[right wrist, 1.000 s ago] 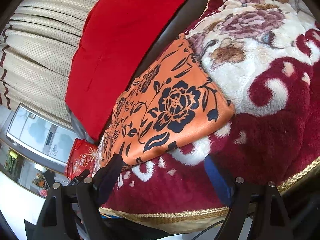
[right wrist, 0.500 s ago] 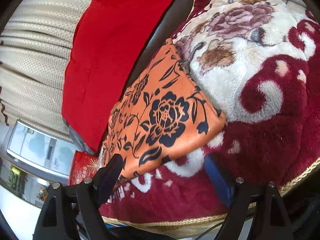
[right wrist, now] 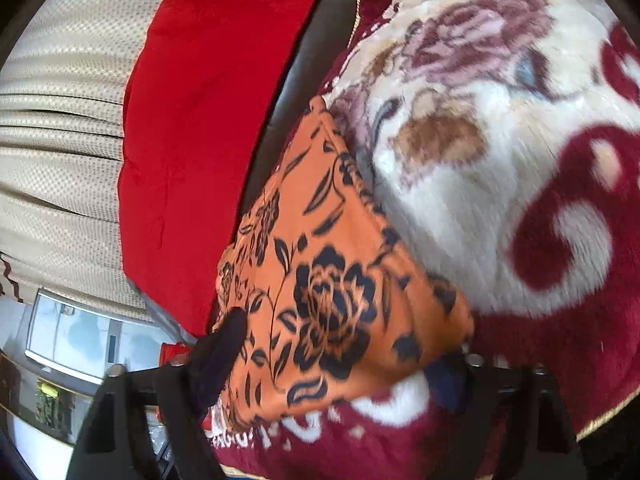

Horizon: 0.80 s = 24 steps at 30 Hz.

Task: Fold small clothes

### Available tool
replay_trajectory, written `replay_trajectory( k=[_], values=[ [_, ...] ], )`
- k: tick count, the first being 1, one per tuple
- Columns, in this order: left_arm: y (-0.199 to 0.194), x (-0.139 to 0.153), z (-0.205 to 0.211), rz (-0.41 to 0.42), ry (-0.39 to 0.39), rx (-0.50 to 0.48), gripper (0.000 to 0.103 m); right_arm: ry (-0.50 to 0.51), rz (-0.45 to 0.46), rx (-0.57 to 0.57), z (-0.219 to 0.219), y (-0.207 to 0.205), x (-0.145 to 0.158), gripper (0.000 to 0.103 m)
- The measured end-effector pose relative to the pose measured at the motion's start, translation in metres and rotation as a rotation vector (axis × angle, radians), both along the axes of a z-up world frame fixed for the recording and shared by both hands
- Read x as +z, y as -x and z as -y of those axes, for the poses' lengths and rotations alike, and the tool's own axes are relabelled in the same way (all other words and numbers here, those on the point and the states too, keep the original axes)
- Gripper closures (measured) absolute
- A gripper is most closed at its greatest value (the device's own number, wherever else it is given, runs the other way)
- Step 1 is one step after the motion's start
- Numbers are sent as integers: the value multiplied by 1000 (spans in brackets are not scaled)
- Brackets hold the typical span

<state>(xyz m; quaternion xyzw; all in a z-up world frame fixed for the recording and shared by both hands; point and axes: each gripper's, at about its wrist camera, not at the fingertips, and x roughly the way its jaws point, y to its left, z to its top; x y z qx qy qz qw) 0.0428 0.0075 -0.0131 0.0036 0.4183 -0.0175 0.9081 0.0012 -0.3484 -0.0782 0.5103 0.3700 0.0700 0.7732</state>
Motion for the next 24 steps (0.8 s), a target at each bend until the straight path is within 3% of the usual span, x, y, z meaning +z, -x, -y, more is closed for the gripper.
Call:
replay_trajectory(
  k=[1,2,5,8,10,14,16,18,22,24],
  values=[
    [-4,-6,3,-14,-16,1,28,26,-4,11,-1,-5,2,76],
    [-10,-14,8,-37,-33,0,28,42,-6,23,-2,-9,3,84],
    [-14,-24,10,-42,-49,7,25,193,27,65,-14,-12,26,88],
    [-15,-17,9,-47,-56,7,25,402,94,73,-31,-3,60,90],
    [-15,-7,8,-11,-43,21,25,506,97,89,-39,0,65,90],
    [-20,-4,15,9,-59,10,25,422,3,90,-25,-3,18,89],
    [-28,-18,24,-34,-124,-6,25,406,14,84,-22,1,12,88],
    [-27,-23,26,-21,-136,4,24,396,17,88,-19,2,13,88],
    [-29,-22,26,-26,-143,-3,24,290,17,95,0,15,3,68],
    [-29,-21,25,-30,-124,2,24,251,17,73,18,27,0,67]
  ],
)
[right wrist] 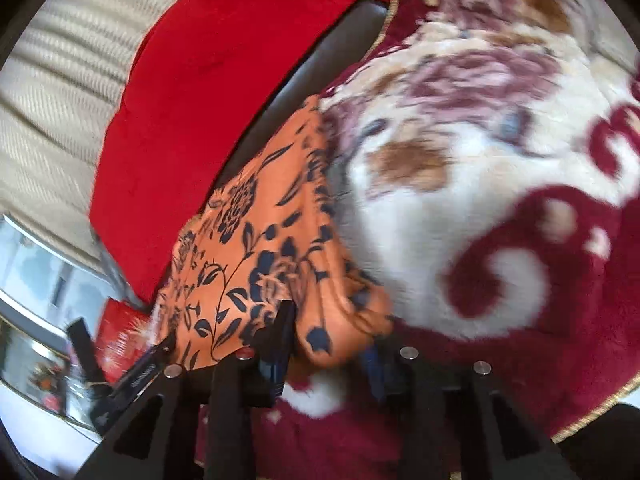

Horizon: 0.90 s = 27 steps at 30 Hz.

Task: Fold small clothes

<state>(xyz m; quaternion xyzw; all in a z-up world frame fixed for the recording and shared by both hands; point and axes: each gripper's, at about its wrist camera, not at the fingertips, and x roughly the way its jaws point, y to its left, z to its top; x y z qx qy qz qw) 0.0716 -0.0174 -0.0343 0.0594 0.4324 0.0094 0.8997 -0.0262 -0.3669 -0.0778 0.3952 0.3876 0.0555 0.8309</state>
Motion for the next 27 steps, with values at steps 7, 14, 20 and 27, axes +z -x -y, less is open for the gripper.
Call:
replay_trajectory(
  k=[7,14,20,27],
  values=[
    [1,-4,-2,11,25,24,23,78,67,-13,48,-6,47,50],
    [0,-3,-5,3,41,14,22,-136,28,224,51,-129,37,44],
    [-2,-4,-8,-2,64,20,20,-186,-82,294,39,-193,12,44],
    [-5,-5,-11,-5,84,24,18,-71,-59,227,38,-193,30,44]
  ],
)
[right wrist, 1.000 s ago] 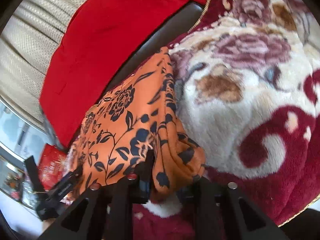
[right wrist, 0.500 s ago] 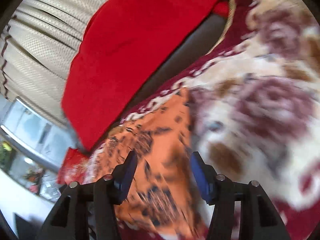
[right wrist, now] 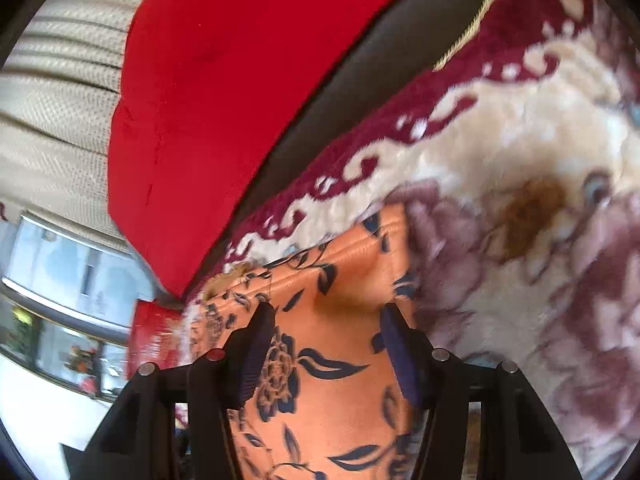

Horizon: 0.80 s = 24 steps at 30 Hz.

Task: Fold small clothes

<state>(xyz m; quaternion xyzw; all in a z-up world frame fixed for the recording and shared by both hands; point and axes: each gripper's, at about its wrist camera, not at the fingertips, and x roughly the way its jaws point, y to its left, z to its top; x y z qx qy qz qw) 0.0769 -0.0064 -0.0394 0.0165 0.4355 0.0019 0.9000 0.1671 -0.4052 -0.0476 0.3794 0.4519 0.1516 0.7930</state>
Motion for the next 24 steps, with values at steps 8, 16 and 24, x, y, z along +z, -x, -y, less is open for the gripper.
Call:
replay_trajectory(
  k=[8,16,24],
  values=[
    [-1,-2,-3,2,12,2,17,51,-45,94,-12,-5,-14,48],
    [-1,-2,-2,3,14,-2,17,412,87,94,-54,7,31,89],
    [0,4,-11,-13,60,-34,17,608,-27,-26,-48,13,18,29]
  ],
)
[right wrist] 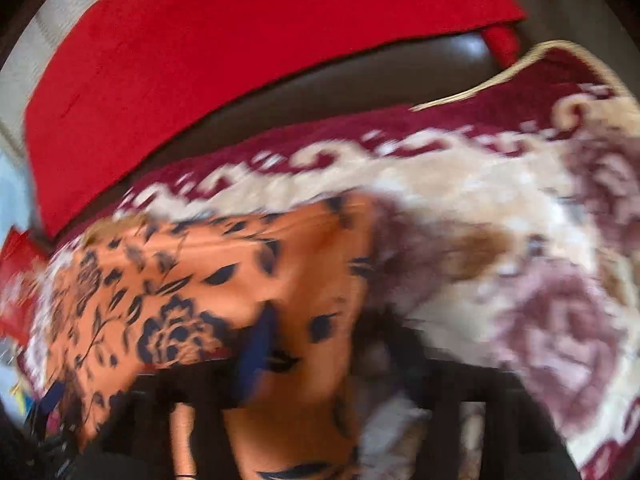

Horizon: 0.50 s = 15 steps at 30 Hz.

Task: Fold small clothes

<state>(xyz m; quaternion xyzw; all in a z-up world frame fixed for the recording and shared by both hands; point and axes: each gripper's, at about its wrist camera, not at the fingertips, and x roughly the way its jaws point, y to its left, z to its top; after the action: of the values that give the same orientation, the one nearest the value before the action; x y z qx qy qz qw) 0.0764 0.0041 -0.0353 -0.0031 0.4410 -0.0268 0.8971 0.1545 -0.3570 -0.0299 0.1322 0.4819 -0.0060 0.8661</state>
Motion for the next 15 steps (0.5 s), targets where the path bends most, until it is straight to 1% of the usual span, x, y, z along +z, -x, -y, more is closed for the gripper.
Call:
replay_trajectory(
  k=[2,3,4,5,6,7,9,10,11,12,13,15],
  values=[
    [5,7,-14,9,65,-15,18,32,45,-48,7,16,16,29],
    [10,14,-26,35,100,-5,18,37,78,-62,8,25,26,29],
    [18,22,-43,72,134,23,18,32,134,-69,9,40,39,29],
    [27,28,-64,101,166,67,18,17,169,-69,8,47,48,29],
    [33,30,-77,107,184,101,18,-12,206,-65,5,58,56,29],
    [42,30,-104,96,231,175,18,-59,242,-51,2,70,64,29],
    [57,20,-143,55,362,275,18,-162,295,4,-12,93,70,27],
    [62,15,-154,35,410,308,18,-206,309,44,-21,103,71,27],
    [68,6,-167,9,473,343,19,-239,318,85,-32,112,71,27],
    [72,-6,-178,-22,548,367,20,-271,325,128,-45,121,68,27],
    [73,-13,-182,-42,583,377,20,-290,324,149,-55,126,63,27],
    [73,-23,-183,-75,652,381,20,-336,286,200,-76,130,48,27]
  ],
)
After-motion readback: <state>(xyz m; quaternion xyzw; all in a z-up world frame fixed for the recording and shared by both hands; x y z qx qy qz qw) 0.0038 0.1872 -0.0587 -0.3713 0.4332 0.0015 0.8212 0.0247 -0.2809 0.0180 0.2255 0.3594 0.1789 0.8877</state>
